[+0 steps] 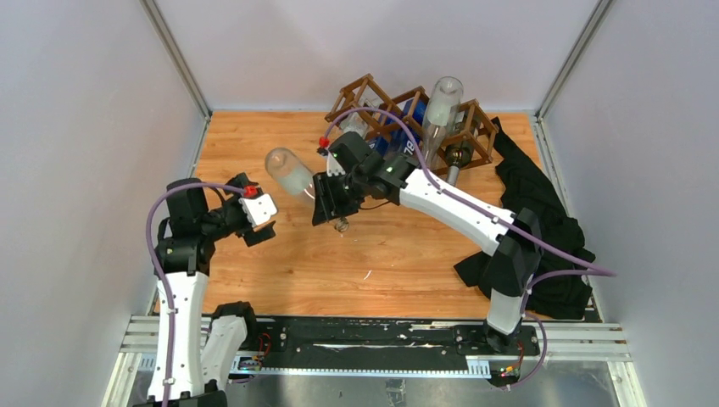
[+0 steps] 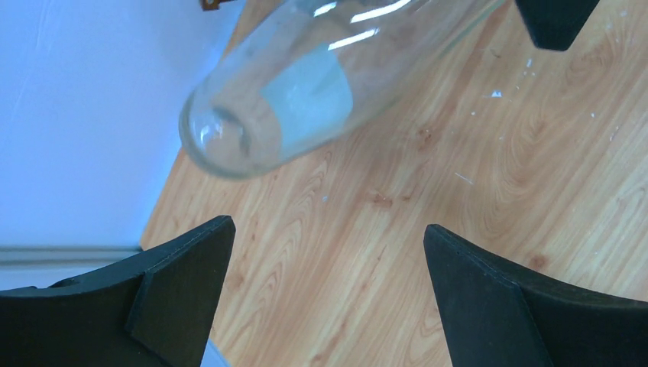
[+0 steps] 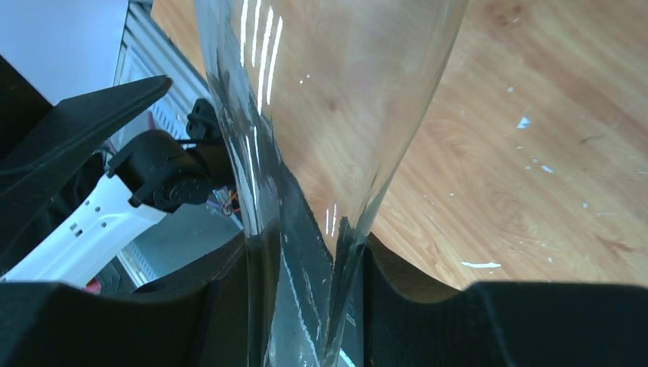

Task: Take the wine bottle off the wine rack

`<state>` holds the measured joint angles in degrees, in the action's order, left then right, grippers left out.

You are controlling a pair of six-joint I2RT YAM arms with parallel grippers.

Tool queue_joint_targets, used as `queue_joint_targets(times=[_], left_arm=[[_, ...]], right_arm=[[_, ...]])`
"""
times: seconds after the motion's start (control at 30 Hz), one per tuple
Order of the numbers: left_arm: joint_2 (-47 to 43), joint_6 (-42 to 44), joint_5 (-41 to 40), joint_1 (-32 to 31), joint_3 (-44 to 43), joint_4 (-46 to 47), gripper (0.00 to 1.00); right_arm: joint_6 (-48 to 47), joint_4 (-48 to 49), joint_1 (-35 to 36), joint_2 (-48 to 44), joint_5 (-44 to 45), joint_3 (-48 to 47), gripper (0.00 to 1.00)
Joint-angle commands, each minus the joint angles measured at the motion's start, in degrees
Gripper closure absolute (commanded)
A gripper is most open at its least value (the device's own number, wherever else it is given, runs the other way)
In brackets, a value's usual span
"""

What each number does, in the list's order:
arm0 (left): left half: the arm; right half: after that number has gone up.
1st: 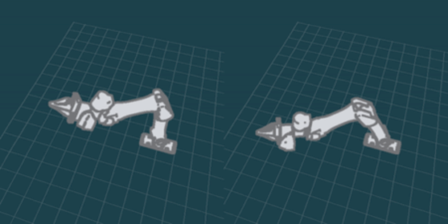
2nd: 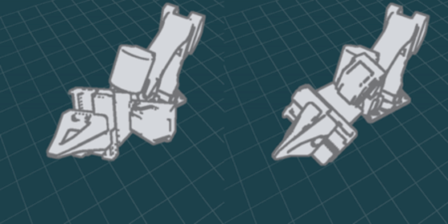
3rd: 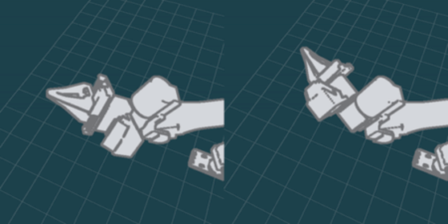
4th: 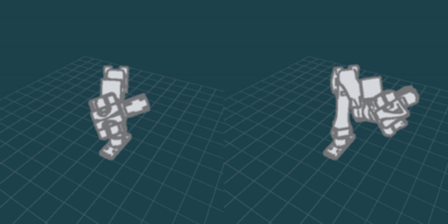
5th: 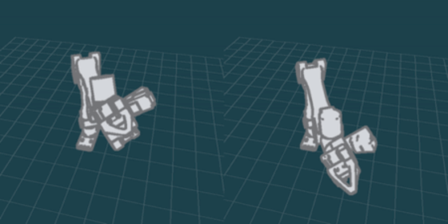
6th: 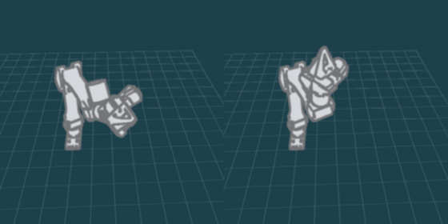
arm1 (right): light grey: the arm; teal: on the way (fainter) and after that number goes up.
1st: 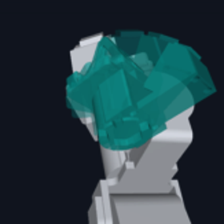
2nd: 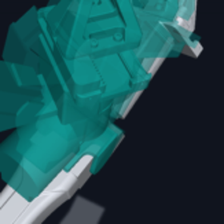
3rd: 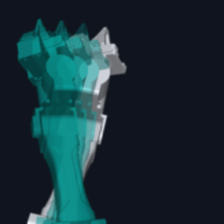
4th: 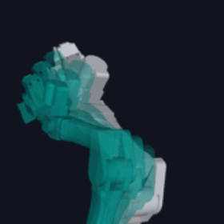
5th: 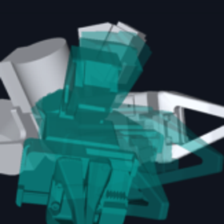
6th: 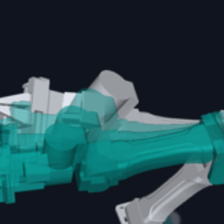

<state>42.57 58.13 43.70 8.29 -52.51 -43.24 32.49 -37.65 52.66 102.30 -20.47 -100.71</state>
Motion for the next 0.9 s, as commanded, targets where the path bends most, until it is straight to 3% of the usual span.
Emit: queue_joint_targets(times=[0.0, 0.17, 0.53, 0.87], left_arm=[[-1.8, 11.2, 2.1, -2.7, 3.5, -1.4, 0.00], [-3.7, 21.2, -2.6, -7.7, 8.5, -1.3, 0.00], [-11.8, 34.9, -1.7, -10.5, 17.4, -1.0, 0.00], [-15.1, 37.6, 0.4, -11.1, 20.2, 1.4, 0.00]], right_arm=[[-3.1, 8.1, 2.0, 0.1, -4.6, -5.7, 1.00], [-4.1, 6.7, 3.4, 3.0, -8.8, -6.8, 1.00], [-5.4, 5.6, 5.8, 6.1, -14.4, -8.2, 1.00], [-5.1, 5.0, 9.4, 12.5, -17.4, -14.9, 1.00]])
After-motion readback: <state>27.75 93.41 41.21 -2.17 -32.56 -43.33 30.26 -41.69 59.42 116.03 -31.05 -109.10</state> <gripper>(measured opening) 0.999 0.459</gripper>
